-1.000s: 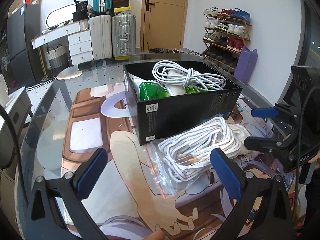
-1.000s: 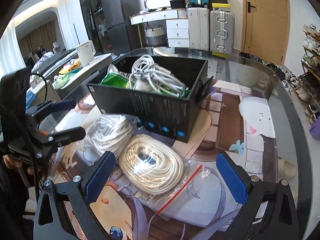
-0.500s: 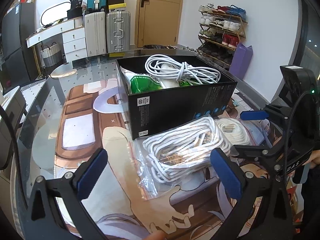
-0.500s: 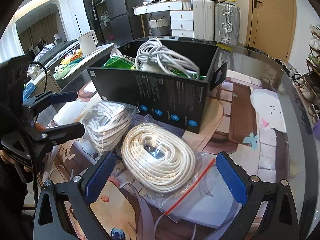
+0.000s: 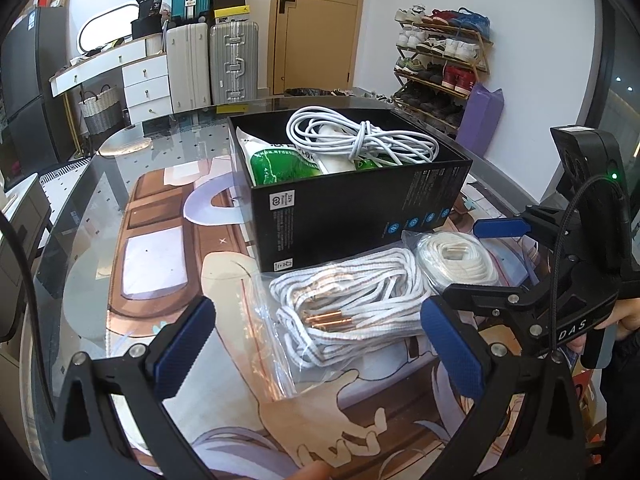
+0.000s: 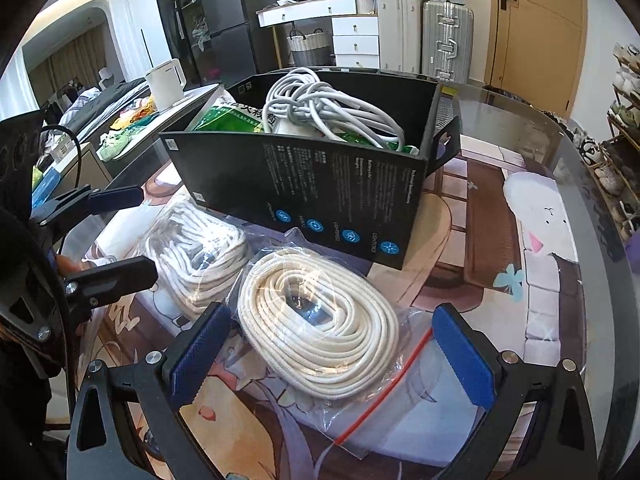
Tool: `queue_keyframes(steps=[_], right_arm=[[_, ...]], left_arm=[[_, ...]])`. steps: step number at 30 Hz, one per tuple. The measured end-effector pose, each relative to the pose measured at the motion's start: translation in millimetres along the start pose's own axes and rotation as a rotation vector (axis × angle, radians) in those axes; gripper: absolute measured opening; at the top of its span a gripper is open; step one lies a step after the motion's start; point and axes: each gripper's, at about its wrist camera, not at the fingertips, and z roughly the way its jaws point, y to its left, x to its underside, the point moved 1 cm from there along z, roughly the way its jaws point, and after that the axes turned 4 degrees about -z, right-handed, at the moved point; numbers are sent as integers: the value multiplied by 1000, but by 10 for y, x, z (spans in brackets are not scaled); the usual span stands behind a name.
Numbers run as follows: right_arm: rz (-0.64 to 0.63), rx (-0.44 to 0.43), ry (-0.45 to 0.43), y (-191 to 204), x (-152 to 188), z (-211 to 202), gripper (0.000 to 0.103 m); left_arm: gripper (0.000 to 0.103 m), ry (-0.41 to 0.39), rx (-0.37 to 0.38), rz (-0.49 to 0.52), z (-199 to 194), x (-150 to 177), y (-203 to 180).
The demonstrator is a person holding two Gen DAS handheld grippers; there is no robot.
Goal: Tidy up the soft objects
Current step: 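Reach down and grasp the bagged white rope coil with the right tool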
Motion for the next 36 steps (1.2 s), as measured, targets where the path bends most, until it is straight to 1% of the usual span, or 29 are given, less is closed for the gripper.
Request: queue_keyframes(steps=[5, 8, 17, 22, 25, 27, 29, 33, 35, 36], right_arm=[[19, 21, 15, -61, 27, 6, 102], [25, 10, 9, -90, 37, -8, 102], [6, 22, 6, -38, 29, 27, 102], [-13, 46, 19, 11, 13, 61, 102], [-11, 43, 17, 19, 11, 67, 102], [-12, 46, 15, 18, 13, 69, 100], [-18, 48, 14, 24, 27, 63, 94], [-35, 41, 9, 39, 50, 41, 89], [-47, 37, 7, 58, 52, 33, 81], [-52, 33, 6, 68, 53, 26, 80]], left_arm=[[103, 0, 0, -1, 0, 0, -2], [103, 1, 1, 1, 1, 1, -9], [103, 2, 1, 2, 5, 4, -16], [103, 2, 0, 3, 3, 6, -19], [103, 2, 0, 3, 3, 4, -19], [103, 2, 0, 3, 4, 3, -17], [103, 2, 0, 2, 3, 0, -18], [103, 2, 0, 3, 3, -1, -18], [103, 2, 0, 3, 3, -1, -19], [103, 2, -1, 3, 2, 1, -20]])
